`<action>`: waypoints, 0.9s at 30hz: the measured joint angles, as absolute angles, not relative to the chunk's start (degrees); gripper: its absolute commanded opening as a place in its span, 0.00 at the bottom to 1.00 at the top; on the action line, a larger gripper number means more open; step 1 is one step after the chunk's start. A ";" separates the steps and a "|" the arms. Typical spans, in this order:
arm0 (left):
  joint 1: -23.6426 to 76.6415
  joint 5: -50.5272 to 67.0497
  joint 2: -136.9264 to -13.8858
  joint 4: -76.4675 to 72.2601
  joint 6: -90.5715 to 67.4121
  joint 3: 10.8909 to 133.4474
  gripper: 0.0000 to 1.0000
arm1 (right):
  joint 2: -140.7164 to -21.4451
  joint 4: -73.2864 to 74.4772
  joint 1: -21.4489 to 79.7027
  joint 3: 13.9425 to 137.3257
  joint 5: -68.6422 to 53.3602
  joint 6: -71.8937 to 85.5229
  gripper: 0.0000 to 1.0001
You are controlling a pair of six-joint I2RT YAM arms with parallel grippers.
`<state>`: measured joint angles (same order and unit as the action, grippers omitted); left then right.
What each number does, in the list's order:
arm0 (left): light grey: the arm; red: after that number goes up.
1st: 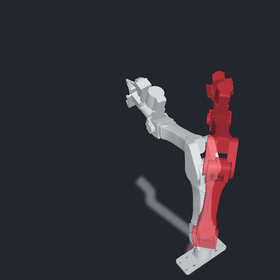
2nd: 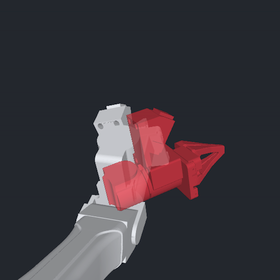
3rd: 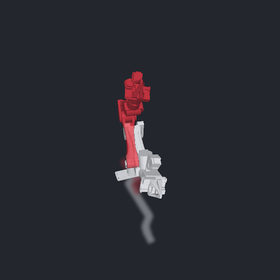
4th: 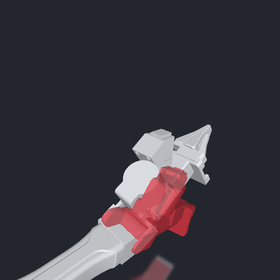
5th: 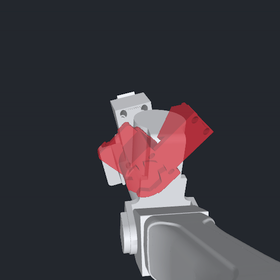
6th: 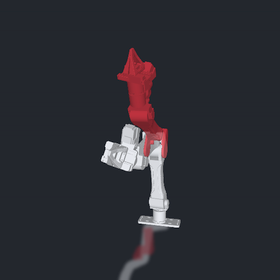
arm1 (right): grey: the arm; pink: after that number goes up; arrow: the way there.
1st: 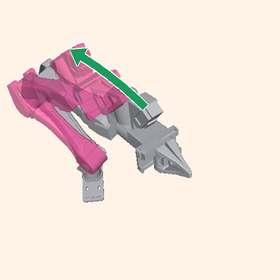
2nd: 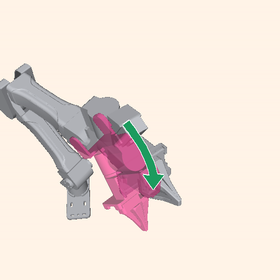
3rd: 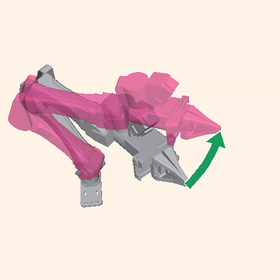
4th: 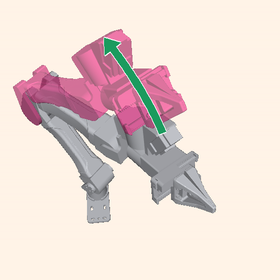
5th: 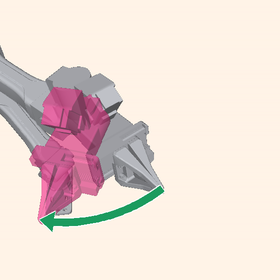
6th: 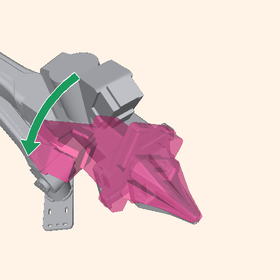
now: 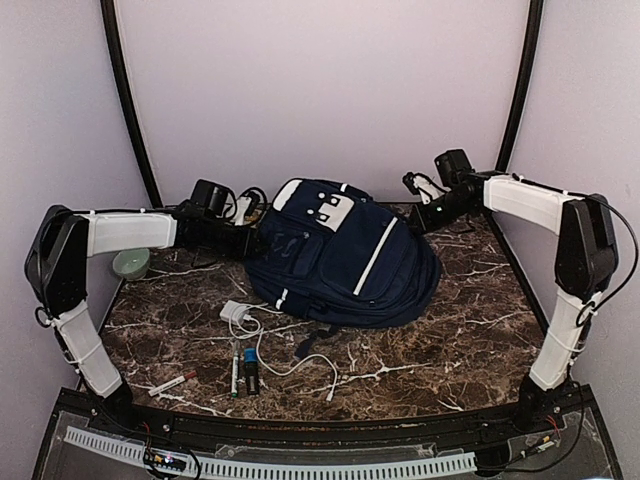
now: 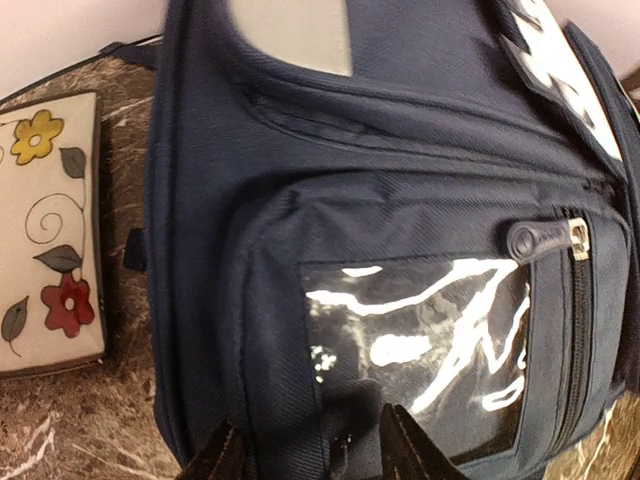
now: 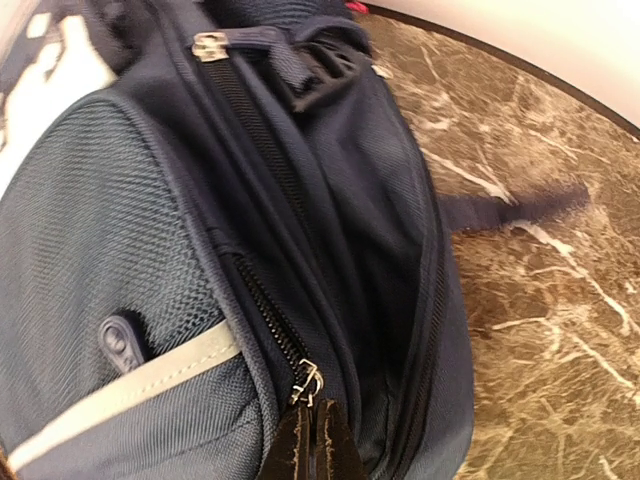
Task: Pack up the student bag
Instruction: Unzip the upper front pocket of the student bag.
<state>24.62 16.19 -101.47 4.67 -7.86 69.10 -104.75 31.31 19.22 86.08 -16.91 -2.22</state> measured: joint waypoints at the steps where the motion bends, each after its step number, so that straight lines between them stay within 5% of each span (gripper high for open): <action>1: 26.06 15.09 -99.92 5.32 -6.94 68.03 0.44 | -105.38 31.31 19.03 86.37 -16.45 -2.96 0.00; 10: 40.71 17.30 -96.60 26.41 7.49 77.60 0.54 | -107.20 30.13 16.05 86.24 -12.56 -7.20 0.00; 15: 45.23 23.49 -94.96 30.26 11.27 79.00 0.50 | -107.26 27.46 16.34 87.59 -13.47 -8.84 0.00; 27: 45.76 25.02 -102.76 8.56 13.26 99.39 0.79 | -94.24 26.33 27.40 85.14 -6.09 -16.71 0.00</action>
